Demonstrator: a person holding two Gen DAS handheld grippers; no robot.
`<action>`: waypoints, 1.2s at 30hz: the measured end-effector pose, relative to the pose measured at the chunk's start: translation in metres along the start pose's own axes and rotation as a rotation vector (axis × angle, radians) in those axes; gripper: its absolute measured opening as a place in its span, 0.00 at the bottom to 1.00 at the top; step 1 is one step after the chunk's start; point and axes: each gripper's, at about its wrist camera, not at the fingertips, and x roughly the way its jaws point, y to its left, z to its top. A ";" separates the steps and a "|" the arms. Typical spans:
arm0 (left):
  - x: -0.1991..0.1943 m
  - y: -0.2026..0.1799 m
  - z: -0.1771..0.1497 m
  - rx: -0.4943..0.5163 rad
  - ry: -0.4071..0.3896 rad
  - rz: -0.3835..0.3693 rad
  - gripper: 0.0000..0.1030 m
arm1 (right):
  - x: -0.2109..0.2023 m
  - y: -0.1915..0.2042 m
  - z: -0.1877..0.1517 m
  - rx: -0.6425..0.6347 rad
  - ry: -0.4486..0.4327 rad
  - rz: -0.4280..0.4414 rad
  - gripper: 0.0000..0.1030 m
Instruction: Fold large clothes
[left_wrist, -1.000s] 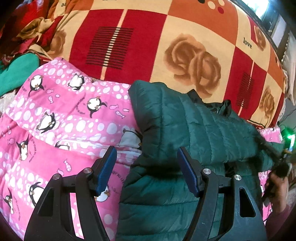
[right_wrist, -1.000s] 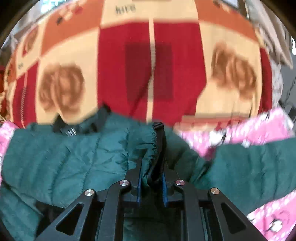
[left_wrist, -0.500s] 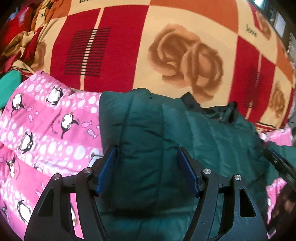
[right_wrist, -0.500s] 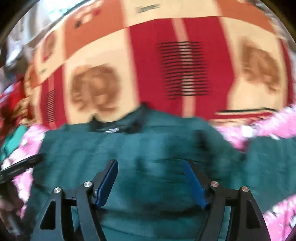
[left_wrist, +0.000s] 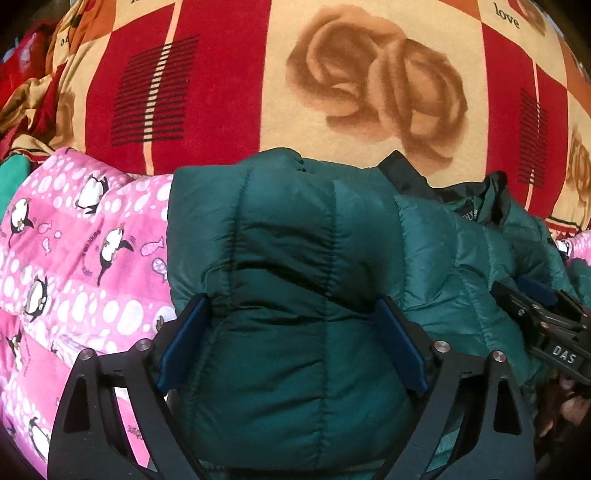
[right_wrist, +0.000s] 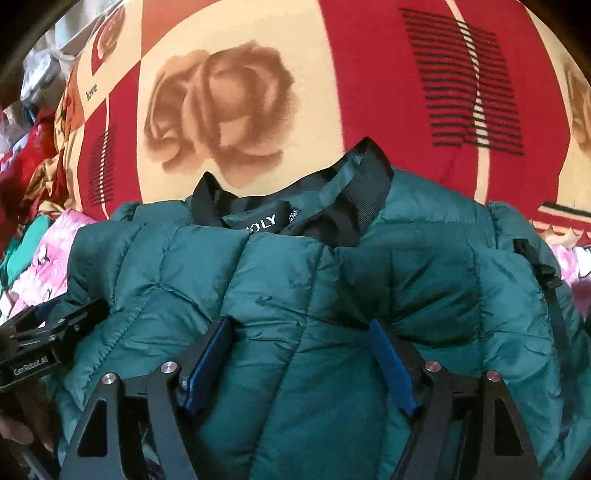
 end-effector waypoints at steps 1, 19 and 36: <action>0.000 0.000 -0.001 0.001 -0.002 0.001 0.89 | -0.003 0.000 0.001 -0.001 0.006 0.000 0.72; -0.046 0.004 -0.002 -0.048 -0.060 -0.033 0.96 | -0.065 -0.050 -0.046 0.059 0.022 -0.046 0.72; -0.014 -0.038 -0.007 0.011 -0.007 -0.070 0.96 | -0.041 -0.066 -0.055 0.071 0.017 -0.086 0.74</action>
